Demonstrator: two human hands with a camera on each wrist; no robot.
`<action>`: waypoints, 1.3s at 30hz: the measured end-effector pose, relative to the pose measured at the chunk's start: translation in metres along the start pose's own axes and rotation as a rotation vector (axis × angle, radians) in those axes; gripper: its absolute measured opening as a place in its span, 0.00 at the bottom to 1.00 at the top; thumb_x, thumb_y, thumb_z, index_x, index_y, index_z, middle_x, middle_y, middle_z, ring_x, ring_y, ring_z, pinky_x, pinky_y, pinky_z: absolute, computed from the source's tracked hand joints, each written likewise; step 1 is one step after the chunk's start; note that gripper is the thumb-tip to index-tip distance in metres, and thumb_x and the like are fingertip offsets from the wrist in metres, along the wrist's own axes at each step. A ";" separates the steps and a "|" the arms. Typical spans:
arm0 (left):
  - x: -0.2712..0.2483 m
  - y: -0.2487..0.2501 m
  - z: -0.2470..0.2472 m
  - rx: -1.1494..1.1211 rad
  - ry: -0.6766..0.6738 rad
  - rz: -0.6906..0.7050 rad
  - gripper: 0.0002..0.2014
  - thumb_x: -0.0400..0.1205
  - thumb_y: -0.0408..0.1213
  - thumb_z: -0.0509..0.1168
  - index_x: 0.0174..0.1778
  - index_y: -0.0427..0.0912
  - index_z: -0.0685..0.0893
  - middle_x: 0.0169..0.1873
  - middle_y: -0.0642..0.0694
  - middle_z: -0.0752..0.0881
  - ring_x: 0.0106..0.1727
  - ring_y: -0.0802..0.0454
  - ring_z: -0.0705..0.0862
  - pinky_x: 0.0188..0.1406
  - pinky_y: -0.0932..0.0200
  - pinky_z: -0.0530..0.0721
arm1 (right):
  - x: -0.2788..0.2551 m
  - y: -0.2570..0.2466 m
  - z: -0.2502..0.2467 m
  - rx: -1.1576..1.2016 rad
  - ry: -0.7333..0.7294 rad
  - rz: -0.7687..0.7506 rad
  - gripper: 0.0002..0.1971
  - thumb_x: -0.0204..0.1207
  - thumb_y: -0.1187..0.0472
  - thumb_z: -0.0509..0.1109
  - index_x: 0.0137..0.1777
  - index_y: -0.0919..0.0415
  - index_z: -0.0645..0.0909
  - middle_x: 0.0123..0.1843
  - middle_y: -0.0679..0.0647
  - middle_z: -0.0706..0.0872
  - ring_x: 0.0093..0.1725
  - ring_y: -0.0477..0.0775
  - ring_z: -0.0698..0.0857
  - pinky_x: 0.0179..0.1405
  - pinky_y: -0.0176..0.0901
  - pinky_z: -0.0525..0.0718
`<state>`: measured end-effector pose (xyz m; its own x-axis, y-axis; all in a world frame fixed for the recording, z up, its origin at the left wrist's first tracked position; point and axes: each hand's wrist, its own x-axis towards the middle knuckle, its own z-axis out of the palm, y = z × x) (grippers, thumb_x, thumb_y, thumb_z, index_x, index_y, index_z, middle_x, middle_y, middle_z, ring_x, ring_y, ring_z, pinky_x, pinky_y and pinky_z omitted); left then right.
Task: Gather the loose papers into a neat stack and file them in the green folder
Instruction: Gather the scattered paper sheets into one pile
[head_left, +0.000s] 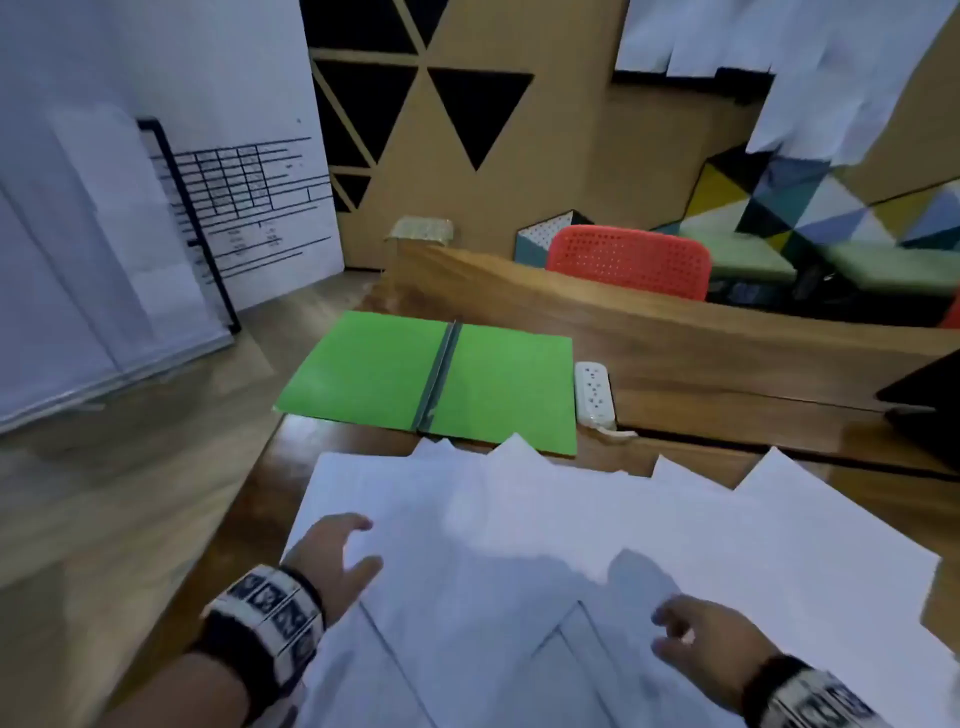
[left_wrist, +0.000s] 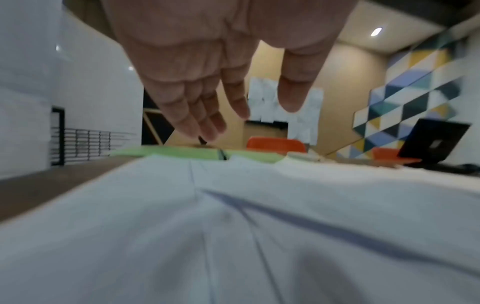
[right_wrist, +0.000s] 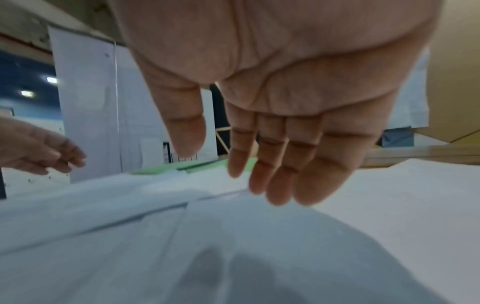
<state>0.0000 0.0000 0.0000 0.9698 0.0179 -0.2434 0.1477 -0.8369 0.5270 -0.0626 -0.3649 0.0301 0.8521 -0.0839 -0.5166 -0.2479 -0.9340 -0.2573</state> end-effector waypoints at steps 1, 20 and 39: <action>0.012 0.002 0.006 0.030 -0.004 -0.048 0.25 0.77 0.45 0.68 0.69 0.46 0.72 0.69 0.44 0.75 0.69 0.48 0.76 0.70 0.59 0.71 | 0.013 -0.004 0.004 -0.006 -0.037 0.010 0.14 0.75 0.45 0.66 0.60 0.40 0.74 0.62 0.45 0.80 0.63 0.47 0.79 0.61 0.31 0.73; 0.060 0.008 0.005 -0.118 -0.318 -0.405 0.31 0.80 0.57 0.57 0.73 0.39 0.72 0.73 0.40 0.75 0.71 0.43 0.76 0.68 0.54 0.72 | 0.114 -0.037 0.011 0.635 0.202 0.358 0.17 0.66 0.72 0.69 0.56 0.69 0.80 0.45 0.62 0.85 0.48 0.62 0.84 0.47 0.47 0.82; 0.046 0.008 0.018 -0.223 -0.374 -0.354 0.20 0.76 0.37 0.70 0.64 0.38 0.80 0.60 0.39 0.84 0.52 0.43 0.80 0.56 0.56 0.76 | 0.095 0.007 -0.019 0.556 0.349 0.436 0.25 0.70 0.57 0.75 0.67 0.60 0.77 0.63 0.62 0.84 0.59 0.64 0.82 0.63 0.53 0.78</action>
<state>0.0420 -0.0152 -0.0214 0.7241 0.0475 -0.6880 0.5290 -0.6783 0.5100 0.0251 -0.3857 -0.0052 0.6978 -0.5925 -0.4025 -0.7086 -0.4887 -0.5090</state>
